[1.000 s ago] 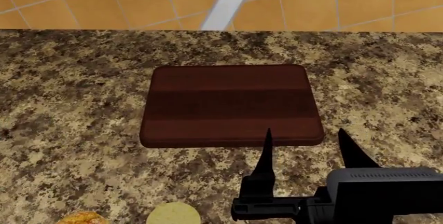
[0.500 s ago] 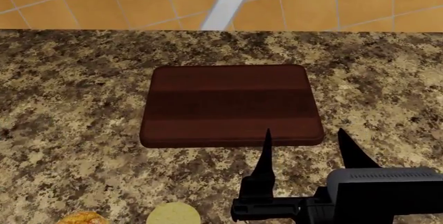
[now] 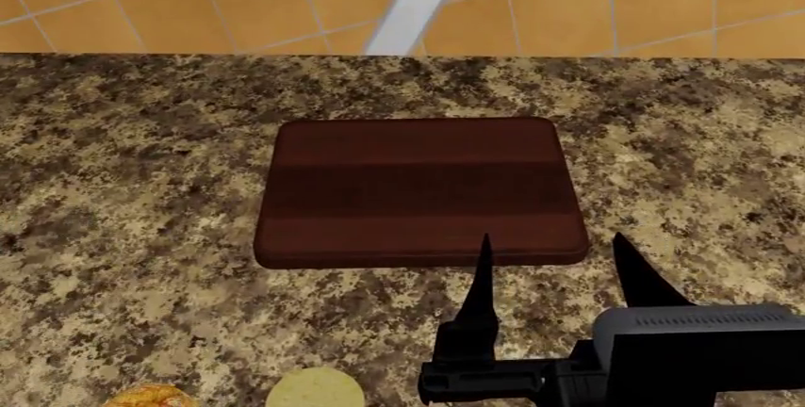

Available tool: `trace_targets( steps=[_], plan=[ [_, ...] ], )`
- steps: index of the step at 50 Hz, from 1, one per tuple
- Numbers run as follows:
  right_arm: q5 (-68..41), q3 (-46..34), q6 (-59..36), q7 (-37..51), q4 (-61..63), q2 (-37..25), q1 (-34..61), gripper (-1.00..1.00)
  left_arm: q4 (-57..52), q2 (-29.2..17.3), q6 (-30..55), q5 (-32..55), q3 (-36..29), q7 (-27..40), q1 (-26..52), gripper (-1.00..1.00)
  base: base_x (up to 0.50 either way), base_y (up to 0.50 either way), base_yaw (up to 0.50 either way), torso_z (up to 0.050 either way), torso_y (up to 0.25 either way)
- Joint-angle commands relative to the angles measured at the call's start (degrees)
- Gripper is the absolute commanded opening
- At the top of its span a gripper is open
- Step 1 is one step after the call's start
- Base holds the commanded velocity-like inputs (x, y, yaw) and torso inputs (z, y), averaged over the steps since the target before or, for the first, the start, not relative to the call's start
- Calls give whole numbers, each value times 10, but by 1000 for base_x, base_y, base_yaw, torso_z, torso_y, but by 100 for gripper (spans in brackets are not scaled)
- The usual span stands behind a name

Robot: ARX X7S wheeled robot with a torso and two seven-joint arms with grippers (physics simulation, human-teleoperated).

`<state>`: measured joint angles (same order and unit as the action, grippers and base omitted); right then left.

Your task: Place the bread and cheese on the cutting board.

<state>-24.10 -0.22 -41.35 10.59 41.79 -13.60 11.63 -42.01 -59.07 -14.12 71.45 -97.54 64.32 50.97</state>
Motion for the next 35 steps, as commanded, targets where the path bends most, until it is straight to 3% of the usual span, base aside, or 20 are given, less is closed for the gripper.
trace_targets(
  steps=[1,9,10,22,26,35],
  plan=[
    [-2,-3,2,3,-2,-3,0,100,21,14,-1,12,2,-11,-1,100,0,0,0,0,0],
    [-4,-4,2,5,-1,-4,1,100,44,22,-6,12,2,-16,-10,100,0,0,0,0,0],
    [-4,-5,3,5,-1,-5,1,100,45,22,-5,7,3,-9,-10,-100,0,0,0,0,0],
    [-7,-9,5,8,-4,-7,1,100,38,14,-1,-15,8,25,-11,-100,0,0,0,0,0],
    [-7,-10,5,9,-4,-8,2,100,14,-11,-13,-51,28,80,-2,-100,0,0,0,0,0],
    [-13,-8,5,12,-1,-9,1,100,-4,-29,32,55,75,39,110,-100,0,0,0,0,0]
  ],
)
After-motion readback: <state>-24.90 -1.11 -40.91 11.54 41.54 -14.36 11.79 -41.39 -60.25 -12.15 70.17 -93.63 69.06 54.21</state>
